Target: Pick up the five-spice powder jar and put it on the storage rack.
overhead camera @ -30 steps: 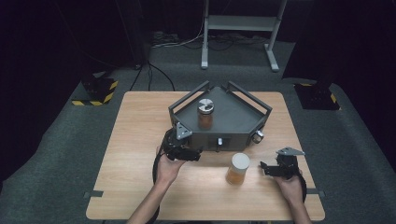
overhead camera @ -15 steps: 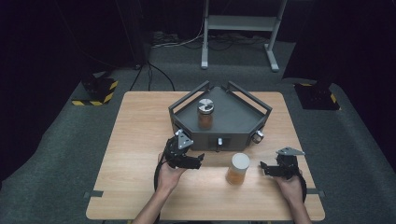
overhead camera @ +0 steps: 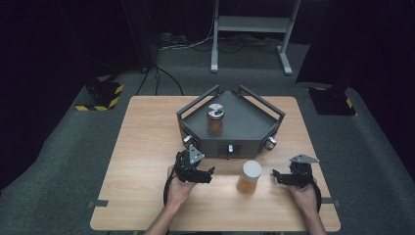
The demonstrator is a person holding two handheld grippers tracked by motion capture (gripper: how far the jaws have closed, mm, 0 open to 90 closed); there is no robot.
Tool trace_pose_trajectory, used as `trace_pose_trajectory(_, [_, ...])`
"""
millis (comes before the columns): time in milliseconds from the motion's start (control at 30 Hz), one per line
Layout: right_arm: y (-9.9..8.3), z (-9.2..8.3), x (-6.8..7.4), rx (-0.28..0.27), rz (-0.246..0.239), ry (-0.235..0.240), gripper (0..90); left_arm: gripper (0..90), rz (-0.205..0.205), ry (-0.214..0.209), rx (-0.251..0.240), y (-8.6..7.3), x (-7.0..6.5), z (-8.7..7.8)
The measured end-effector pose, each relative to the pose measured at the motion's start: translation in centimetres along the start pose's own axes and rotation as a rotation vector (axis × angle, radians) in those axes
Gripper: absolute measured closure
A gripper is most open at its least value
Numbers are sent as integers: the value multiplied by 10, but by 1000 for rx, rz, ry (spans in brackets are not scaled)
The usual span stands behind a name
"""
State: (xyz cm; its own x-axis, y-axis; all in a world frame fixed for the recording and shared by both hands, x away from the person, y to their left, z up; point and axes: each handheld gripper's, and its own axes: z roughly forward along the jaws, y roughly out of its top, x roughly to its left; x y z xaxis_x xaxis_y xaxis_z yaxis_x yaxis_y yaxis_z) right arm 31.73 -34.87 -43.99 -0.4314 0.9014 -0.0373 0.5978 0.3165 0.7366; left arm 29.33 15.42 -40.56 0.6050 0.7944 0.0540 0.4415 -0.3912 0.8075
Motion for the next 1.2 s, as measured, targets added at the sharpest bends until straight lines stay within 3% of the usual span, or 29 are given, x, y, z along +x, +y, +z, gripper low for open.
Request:
trace_pose_trajectory(467, [0, 0, 0, 0, -2, 0, 84, 82, -49, 0, 22, -15, 0, 15])
trace_pose_trajectory(1000, [0, 0, 0, 0, -1, -1, 84, 76, -52, 20, 43, -21, -4, 27])
trace_pose_trajectory(1200, [0, 0, 0, 0, -1, -1, 84, 76, -36, 23, 53, -21, -7, 31])
